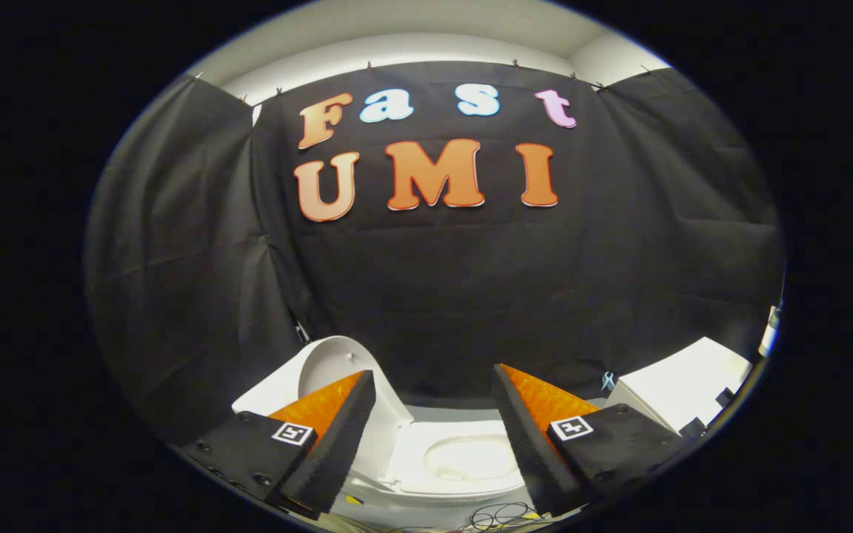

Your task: Open the toilet lid.

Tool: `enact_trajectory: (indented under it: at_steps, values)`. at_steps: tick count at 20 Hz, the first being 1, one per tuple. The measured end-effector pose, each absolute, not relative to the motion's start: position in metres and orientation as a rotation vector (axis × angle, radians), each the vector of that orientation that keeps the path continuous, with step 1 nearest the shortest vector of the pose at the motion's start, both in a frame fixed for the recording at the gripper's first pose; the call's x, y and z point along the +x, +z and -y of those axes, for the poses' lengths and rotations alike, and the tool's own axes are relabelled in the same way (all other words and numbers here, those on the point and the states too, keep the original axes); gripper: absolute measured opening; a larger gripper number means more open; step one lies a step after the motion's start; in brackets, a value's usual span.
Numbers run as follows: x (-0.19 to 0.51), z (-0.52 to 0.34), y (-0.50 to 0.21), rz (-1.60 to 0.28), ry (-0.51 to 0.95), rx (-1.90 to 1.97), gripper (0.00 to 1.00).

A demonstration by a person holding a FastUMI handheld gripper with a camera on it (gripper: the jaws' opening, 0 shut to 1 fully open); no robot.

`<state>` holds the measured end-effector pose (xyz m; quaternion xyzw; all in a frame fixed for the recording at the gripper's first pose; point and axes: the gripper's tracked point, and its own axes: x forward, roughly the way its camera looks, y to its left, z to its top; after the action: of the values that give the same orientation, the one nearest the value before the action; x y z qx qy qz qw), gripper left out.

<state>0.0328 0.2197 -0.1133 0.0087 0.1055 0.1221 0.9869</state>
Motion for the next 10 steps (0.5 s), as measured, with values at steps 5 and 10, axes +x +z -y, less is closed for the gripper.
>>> enact_trajectory:
  at_steps: [5, 10]
  values:
    - [0.034, -0.162, -0.084, -0.169, 0.195, 0.055, 0.99]
    - [0.038, -0.110, -0.068, -0.146, 0.144, 0.059, 0.99]
